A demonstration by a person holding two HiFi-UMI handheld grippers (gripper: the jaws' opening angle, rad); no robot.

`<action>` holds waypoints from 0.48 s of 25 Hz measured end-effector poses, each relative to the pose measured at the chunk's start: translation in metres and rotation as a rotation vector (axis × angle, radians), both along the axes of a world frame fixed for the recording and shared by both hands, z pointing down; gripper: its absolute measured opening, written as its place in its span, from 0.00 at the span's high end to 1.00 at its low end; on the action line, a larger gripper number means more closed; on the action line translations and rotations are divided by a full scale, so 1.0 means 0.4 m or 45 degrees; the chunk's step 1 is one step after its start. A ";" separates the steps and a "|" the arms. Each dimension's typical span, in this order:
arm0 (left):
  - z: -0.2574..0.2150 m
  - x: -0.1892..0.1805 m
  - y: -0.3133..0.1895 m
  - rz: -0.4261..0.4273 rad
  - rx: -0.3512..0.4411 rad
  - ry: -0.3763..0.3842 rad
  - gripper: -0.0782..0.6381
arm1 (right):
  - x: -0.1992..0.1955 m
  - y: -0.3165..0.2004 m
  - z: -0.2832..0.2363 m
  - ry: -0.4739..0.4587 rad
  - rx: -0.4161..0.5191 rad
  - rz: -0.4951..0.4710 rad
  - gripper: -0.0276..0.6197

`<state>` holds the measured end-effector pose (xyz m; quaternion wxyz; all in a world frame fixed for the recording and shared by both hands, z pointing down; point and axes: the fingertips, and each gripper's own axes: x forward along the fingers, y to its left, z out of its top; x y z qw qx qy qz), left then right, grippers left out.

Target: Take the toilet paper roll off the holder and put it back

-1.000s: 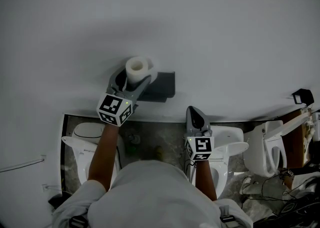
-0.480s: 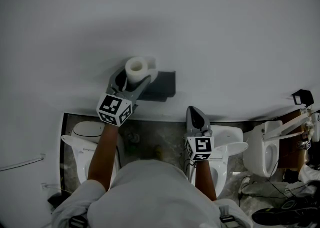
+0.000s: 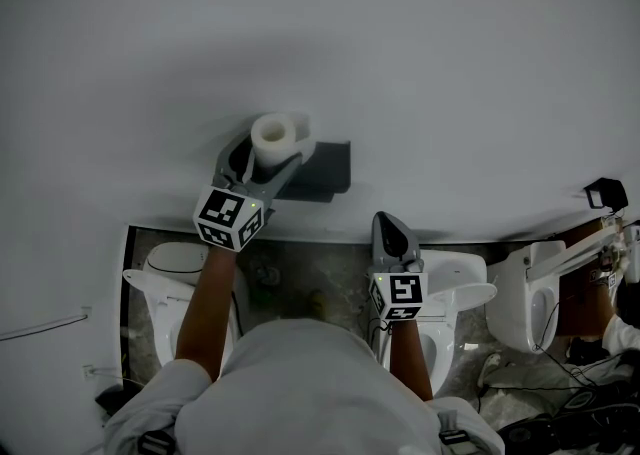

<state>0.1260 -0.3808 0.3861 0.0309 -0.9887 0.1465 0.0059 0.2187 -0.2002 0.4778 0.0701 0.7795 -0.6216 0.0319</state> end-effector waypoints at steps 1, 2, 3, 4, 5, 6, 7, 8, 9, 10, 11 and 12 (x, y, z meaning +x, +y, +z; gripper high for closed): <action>-0.001 -0.001 0.001 0.001 -0.003 0.001 0.37 | 0.001 0.002 0.000 -0.001 0.000 0.002 0.95; -0.001 -0.003 0.002 0.000 -0.004 0.000 0.37 | 0.001 0.003 0.000 -0.001 0.000 0.003 0.95; 0.000 -0.004 0.002 -0.001 -0.004 -0.003 0.37 | 0.001 0.003 -0.001 -0.002 0.000 0.003 0.95; 0.000 -0.006 0.003 -0.005 -0.004 -0.006 0.37 | 0.000 0.004 -0.002 -0.002 0.002 0.002 0.95; 0.001 -0.009 0.004 -0.009 -0.005 -0.007 0.37 | -0.001 0.005 -0.003 -0.002 0.005 0.001 0.95; 0.001 -0.012 0.007 -0.015 -0.005 -0.007 0.37 | -0.002 0.008 -0.004 -0.003 0.009 -0.001 0.95; 0.001 -0.016 0.012 -0.021 -0.003 -0.008 0.37 | -0.002 0.012 -0.005 -0.003 0.012 -0.002 0.95; 0.001 -0.021 0.016 -0.027 -0.002 -0.008 0.37 | -0.003 0.016 -0.005 -0.004 0.016 -0.003 0.95; 0.001 -0.025 0.020 -0.032 -0.001 -0.009 0.37 | -0.005 0.020 -0.006 -0.005 0.018 -0.004 0.95; 0.000 -0.030 0.023 -0.036 -0.001 -0.009 0.37 | -0.005 0.023 -0.005 -0.006 0.018 -0.004 0.95; -0.001 -0.035 0.025 -0.041 -0.001 -0.009 0.37 | -0.006 0.026 -0.004 -0.007 0.018 -0.004 0.95; -0.002 -0.040 0.026 -0.045 -0.001 -0.009 0.37 | -0.007 0.029 -0.002 -0.008 0.018 -0.004 0.95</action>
